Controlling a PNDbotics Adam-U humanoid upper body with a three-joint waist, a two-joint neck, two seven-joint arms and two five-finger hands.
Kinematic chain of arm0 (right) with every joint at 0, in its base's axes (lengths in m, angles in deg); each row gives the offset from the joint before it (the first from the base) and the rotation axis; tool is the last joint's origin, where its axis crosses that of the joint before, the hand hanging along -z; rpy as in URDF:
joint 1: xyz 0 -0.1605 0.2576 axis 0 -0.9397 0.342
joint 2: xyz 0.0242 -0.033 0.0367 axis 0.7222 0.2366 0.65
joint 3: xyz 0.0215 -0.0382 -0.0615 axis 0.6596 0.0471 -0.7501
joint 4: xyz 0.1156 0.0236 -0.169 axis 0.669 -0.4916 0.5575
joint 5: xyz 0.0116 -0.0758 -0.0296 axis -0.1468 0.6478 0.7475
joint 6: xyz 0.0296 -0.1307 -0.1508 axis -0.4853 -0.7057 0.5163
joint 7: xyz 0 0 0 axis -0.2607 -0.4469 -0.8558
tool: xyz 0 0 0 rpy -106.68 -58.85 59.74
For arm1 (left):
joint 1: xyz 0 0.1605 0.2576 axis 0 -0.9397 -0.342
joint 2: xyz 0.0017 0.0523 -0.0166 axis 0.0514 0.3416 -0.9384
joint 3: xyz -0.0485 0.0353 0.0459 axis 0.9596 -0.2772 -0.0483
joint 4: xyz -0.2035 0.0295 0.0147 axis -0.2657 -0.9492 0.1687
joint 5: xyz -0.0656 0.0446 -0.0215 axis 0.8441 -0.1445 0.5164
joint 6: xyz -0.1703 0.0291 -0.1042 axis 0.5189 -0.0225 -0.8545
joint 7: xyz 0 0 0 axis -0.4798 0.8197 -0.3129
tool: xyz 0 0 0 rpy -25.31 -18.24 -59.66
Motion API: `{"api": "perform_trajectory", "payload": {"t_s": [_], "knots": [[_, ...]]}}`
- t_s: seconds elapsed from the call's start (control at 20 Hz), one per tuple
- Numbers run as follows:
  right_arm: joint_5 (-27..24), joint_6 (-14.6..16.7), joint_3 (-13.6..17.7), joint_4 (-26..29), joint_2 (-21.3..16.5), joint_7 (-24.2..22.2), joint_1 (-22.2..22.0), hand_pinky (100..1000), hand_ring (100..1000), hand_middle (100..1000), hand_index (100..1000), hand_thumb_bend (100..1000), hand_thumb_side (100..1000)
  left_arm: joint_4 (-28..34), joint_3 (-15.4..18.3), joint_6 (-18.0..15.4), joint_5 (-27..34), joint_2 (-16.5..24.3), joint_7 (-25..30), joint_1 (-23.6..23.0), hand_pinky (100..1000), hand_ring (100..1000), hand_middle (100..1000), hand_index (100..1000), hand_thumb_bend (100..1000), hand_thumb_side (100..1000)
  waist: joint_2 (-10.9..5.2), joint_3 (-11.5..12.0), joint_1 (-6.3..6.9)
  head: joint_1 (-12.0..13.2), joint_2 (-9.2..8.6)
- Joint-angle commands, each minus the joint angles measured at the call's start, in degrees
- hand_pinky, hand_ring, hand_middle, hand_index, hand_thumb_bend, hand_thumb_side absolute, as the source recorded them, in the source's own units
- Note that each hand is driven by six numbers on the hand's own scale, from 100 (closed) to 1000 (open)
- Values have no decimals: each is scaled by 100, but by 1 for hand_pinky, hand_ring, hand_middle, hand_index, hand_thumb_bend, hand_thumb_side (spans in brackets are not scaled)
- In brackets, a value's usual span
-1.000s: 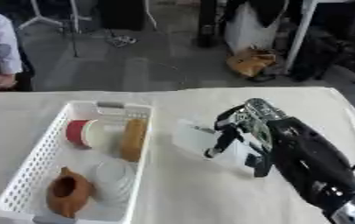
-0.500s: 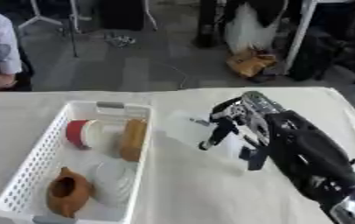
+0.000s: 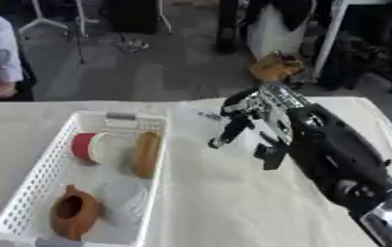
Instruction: Pick up objects on the table and place them in the box.
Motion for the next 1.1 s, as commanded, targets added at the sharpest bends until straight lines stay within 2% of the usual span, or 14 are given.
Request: {"api": "perform_trajectory", "payload": {"t_s": [0.05,0.65,1.1], "knots": [[-61,11,-7,187,-146,30,259,100,330,384,495,100,769,85,34,7,-10,146,4,55,934,926,865,890,100,1000,-135,-2,0,20,-11],[-148,12,-85,462,-132,18,649,100,316,359,470,100,770,85,25,10,-20,174,11,41,934,926,864,890,100,1000,-171,16,-74,35,7],[-256,26,-72,517,192,-65,1113,100,309,354,464,100,778,85,1,7,-7,185,33,52,934,926,864,890,100,1000,-211,140,-137,-9,43]]}}
